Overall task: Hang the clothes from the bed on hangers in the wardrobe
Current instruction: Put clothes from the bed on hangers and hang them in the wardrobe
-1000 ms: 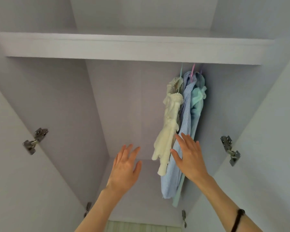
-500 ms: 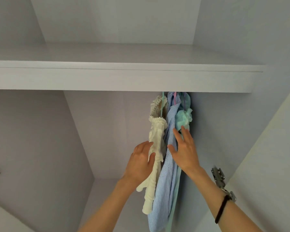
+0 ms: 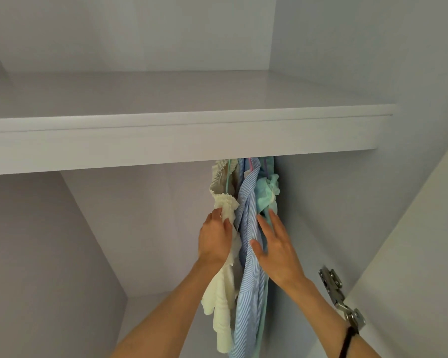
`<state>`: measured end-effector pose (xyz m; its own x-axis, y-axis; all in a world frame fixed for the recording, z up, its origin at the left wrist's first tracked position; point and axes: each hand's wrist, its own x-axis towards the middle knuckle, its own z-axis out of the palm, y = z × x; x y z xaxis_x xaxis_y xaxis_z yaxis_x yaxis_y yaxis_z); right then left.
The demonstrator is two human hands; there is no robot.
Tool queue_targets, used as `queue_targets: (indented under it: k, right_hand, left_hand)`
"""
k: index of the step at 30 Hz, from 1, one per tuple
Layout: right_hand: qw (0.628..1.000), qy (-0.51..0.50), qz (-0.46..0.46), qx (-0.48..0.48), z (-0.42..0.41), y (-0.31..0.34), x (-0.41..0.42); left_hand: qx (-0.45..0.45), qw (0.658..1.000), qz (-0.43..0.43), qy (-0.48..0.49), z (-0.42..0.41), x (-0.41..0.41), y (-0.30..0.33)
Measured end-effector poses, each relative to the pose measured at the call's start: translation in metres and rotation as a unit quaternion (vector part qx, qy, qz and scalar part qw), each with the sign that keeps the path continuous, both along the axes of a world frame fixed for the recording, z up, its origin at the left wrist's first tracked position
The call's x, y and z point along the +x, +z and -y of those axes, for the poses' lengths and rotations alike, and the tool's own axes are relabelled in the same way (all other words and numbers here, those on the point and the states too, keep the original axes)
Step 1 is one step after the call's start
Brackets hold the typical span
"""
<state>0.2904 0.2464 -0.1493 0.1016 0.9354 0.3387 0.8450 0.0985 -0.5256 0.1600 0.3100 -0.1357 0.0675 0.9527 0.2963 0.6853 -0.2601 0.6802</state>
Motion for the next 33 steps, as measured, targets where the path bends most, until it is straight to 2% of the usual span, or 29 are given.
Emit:
queue_targets:
  k: [6,14,17,19,23,26,29,32,33]
  right_hand:
    - [1.0,0.006,-0.001,-0.003,0.0,-0.001,0.004]
    - [0.999,0.014,-0.026,-0.027,-0.003,0.005,0.008]
    - [0.998,-0.008,-0.032,0.062,-0.006,0.011,0.001]
    - [0.99,-0.012,-0.07,0.118,-0.006,0.018,-0.009]
    - [0.979,0.03,-0.193,0.053,-0.015,0.045,-0.044]
    - [0.964,0.044,-0.254,-0.062,-0.031,0.063,-0.073]
    - [0.921,0.045,-0.356,-0.15,-0.048,0.067,-0.102]
    - [0.806,0.023,-0.545,-0.228,-0.056,0.067,-0.121]
    - [0.775,0.026,-0.579,-0.252,-0.056,0.067,-0.126]
  left_hand:
    - [0.07,0.995,0.072,0.007,-0.002,0.001,0.0]
    - [0.119,0.989,0.089,0.025,-0.004,-0.019,0.011]
    - [0.133,0.987,0.082,0.026,0.008,-0.029,0.007]
    - [0.134,0.988,0.078,0.029,0.02,-0.037,-0.004]
    - [0.113,0.989,0.08,0.044,0.046,-0.051,-0.021]
    - [0.101,0.992,0.054,0.052,0.061,-0.062,-0.029]
    - [0.09,0.994,0.025,0.059,0.073,-0.081,-0.032]
    - [0.095,0.993,-0.008,0.067,0.086,-0.104,-0.034]
    - [0.095,0.993,-0.022,0.062,0.09,-0.111,-0.034]
